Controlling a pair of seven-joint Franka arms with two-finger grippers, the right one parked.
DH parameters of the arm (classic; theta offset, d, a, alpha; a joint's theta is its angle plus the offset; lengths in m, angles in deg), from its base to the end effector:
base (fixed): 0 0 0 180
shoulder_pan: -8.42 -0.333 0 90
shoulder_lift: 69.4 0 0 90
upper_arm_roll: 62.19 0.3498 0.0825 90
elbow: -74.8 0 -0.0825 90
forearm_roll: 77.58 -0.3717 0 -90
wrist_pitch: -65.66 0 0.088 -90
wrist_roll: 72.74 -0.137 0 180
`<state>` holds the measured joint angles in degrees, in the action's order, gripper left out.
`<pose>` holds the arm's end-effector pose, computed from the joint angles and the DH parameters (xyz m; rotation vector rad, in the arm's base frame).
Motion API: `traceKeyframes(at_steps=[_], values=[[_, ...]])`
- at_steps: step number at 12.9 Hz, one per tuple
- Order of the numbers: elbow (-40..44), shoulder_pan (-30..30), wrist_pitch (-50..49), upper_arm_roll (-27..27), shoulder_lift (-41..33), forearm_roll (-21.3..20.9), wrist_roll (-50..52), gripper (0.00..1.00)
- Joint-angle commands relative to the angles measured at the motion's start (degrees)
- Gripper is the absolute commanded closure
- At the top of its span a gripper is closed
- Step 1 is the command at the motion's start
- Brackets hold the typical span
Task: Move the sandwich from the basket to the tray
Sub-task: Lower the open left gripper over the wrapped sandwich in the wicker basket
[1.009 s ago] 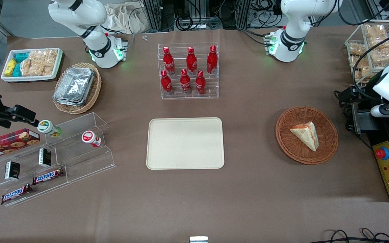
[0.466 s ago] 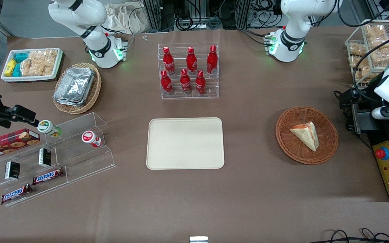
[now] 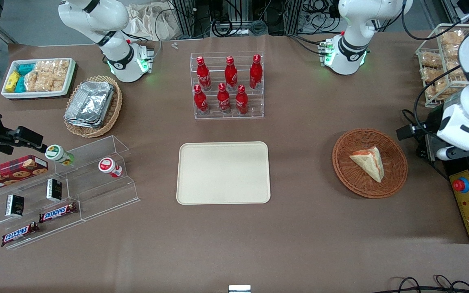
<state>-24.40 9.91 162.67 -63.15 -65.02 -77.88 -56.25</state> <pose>0.5609 -0.0231 0.5222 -3.0908 -0.3791 0.1753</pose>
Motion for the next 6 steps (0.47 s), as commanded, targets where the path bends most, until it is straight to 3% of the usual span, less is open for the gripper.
traceKeyframes(at_steps=[1, 6], values=[[-9.1, -0.1, 7.6, -0.3, -2.5, 0.1, 6.8, 0.00], [-21.8, -0.1, 22.9, -0.3, -2.5, 0.2, 17.7, 0.00]])
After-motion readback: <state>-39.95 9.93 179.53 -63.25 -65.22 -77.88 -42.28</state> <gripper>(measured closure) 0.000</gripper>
